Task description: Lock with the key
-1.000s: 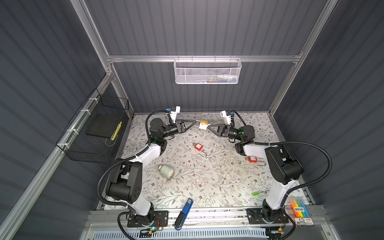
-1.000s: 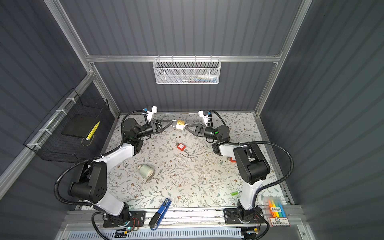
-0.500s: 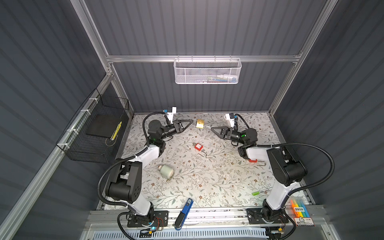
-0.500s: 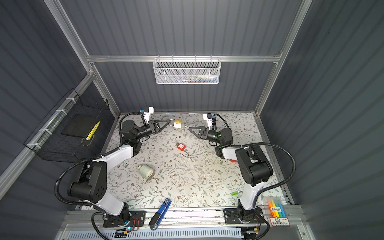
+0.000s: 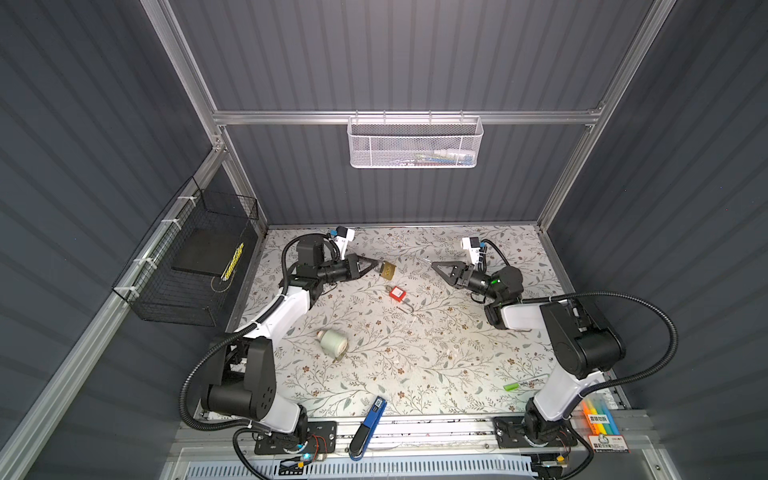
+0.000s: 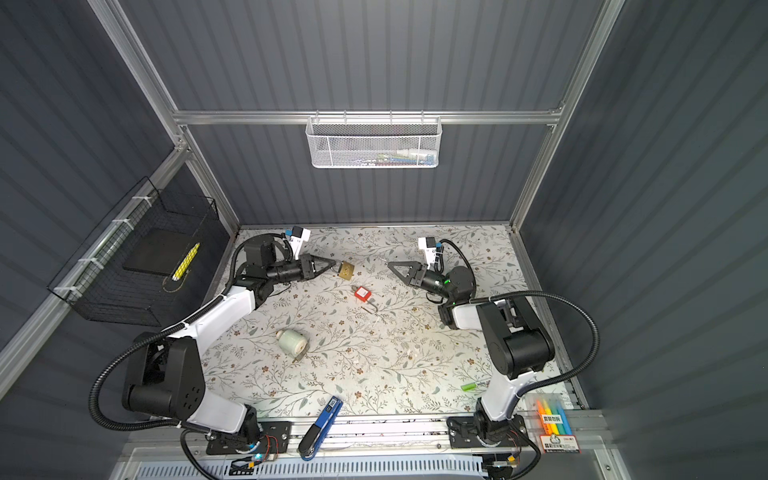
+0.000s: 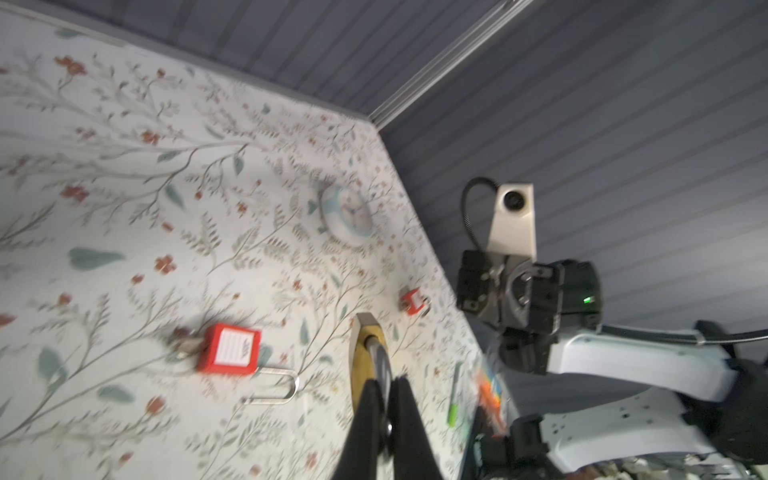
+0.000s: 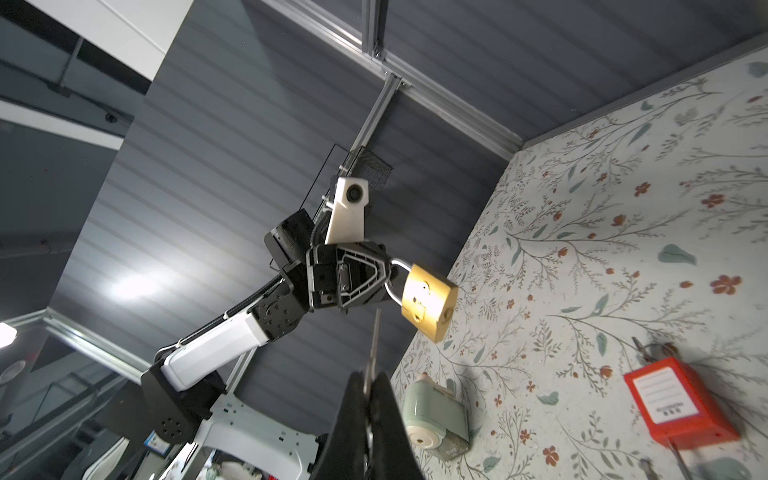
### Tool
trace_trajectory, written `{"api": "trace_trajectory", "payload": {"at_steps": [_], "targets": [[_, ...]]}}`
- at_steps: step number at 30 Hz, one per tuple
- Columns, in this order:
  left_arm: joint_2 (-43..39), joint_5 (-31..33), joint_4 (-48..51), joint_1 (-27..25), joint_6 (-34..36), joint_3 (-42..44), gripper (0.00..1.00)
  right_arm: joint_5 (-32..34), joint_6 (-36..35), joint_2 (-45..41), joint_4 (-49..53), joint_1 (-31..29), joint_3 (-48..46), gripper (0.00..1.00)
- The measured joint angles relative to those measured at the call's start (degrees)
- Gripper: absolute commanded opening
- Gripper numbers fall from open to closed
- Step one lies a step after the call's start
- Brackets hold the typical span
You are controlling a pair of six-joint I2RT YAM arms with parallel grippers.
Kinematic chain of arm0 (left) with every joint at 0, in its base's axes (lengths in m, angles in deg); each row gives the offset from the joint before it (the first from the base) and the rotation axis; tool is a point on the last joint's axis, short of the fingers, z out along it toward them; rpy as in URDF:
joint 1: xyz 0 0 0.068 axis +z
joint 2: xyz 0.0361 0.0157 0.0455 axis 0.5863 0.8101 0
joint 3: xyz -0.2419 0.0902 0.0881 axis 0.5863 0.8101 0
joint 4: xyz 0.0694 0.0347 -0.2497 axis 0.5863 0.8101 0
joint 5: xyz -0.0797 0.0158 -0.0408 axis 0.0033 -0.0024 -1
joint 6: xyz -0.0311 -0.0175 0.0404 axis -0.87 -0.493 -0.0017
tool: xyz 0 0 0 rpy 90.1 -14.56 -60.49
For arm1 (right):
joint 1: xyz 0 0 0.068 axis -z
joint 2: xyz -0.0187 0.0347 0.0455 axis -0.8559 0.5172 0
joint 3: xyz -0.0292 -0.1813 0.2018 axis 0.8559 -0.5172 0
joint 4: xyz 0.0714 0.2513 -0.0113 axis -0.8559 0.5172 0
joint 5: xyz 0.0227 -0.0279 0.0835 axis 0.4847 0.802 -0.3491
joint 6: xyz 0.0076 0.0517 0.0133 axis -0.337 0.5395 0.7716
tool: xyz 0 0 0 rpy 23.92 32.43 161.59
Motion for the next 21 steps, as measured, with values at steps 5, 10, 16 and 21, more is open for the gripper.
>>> {"api": "trace_trajectory", "payload": {"at_steps": [5, 10, 16, 21], "targets": [[0.98, 0.85, 15.28, -1.81, 10.16, -0.24, 0.00, 6.23, -3.02, -3.93, 1.95, -0.31, -9.29, 0.00], [7.89, 1.44, 24.44, -7.04, 17.00, -2.23, 0.00, 12.13, -8.07, -13.46, 10.73, -2.12, -15.02, 0.00], [16.06, 1.53, 33.97, -9.57, 23.37, -6.51, 0.00, 20.55, -15.96, -28.11, 30.12, -8.04, -15.52, 0.00], [20.92, 2.08, 41.03, -9.53, 29.75, -13.18, 0.00, 30.40, -17.31, -35.28, 42.99, -16.61, -15.52, 0.00]]}}
